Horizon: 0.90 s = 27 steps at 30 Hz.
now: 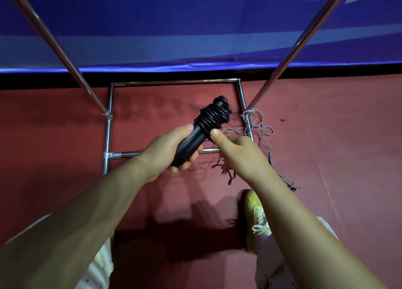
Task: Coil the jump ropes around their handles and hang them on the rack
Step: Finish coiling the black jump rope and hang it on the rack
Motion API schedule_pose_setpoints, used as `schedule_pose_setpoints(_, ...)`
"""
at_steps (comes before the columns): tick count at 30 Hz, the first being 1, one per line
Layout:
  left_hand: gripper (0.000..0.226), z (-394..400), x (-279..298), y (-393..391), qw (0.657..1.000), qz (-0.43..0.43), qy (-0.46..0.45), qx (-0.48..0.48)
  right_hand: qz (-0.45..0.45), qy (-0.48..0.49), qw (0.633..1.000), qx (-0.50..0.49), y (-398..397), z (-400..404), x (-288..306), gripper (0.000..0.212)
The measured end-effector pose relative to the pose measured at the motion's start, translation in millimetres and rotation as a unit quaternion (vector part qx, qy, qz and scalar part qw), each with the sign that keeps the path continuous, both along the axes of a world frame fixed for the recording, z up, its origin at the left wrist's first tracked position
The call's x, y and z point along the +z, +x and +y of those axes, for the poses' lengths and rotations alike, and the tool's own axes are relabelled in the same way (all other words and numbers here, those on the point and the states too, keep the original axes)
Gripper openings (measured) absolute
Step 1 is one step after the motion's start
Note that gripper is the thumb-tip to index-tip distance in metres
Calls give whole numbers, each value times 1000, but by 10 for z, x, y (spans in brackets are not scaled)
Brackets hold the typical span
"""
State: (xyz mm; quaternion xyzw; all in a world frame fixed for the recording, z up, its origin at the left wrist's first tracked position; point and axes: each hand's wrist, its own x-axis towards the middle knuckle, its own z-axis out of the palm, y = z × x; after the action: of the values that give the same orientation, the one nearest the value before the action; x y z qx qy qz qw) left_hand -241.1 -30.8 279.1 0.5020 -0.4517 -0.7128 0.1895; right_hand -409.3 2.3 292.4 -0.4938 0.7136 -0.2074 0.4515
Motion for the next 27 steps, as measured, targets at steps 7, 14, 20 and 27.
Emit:
schedule_pose_setpoints(7,47,-70,-7,-1,997,-12,21,70,-106,-62,992,27,24,14,11,69)
schedule_pose_setpoints(14,33,-62,-42,-3,987,-138,-78,13,-155,-18,988,19,-13,19,25,73)
schedule_pose_setpoints(20,40,-50,-58,-29,993,-96,-64,41,-88,-23,996,11,-19,9,12,62)
schedule_pose_setpoints(27,44,-81,6,-1,982,66,126,125,-4,-34,997,70,-1,-6,128,47)
